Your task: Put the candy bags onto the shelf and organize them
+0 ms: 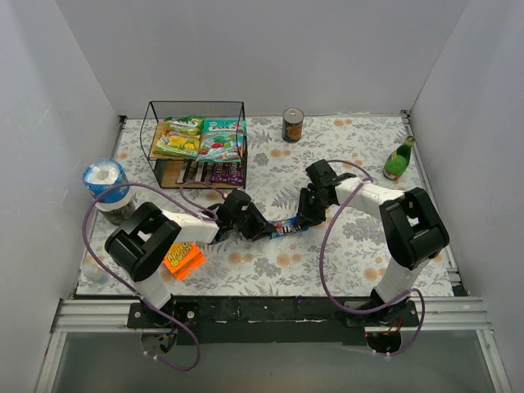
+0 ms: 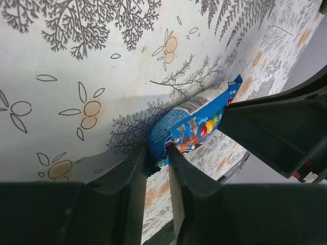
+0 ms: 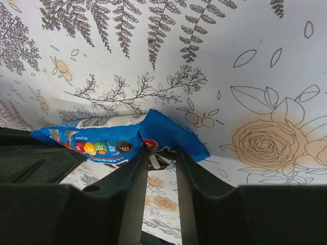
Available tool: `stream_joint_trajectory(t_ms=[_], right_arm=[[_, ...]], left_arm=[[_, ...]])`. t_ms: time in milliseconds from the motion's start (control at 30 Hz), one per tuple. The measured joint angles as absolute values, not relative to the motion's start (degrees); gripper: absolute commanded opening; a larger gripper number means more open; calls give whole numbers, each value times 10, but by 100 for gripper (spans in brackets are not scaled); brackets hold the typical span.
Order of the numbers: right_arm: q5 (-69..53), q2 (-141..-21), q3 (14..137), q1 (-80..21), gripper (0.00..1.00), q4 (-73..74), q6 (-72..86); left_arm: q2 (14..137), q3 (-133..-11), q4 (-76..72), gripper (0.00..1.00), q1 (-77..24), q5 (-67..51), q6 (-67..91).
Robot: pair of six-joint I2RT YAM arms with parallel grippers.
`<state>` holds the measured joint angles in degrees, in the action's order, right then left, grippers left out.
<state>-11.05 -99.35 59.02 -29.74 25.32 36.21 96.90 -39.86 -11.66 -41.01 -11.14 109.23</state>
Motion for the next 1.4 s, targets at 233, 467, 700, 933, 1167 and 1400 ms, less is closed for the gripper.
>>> stream_joint_trajectory(t_ms=[233,467,700,933,1167,1400], right_arm=[[-117,-993,597,-296,41,271,355],[-100,-991,620,-295,59,312,347],[-74,-930,646,-269,69,344,343],[-69,-896,651,-251,71,344,343],[-75,-896,639,-244,74,343,343],[-81,-896,632,-236,75,340,342]], left_arm=[[971,-403,-121,0,-410,-112,1072],[952,-410,-79,0,-410,-93,1051],[802,-352,1,0,-360,-77,1046],[615,-344,114,0,-278,-36,1051],[527,-345,221,0,-176,-2,1063],[481,-345,268,0,-96,35,1090]])
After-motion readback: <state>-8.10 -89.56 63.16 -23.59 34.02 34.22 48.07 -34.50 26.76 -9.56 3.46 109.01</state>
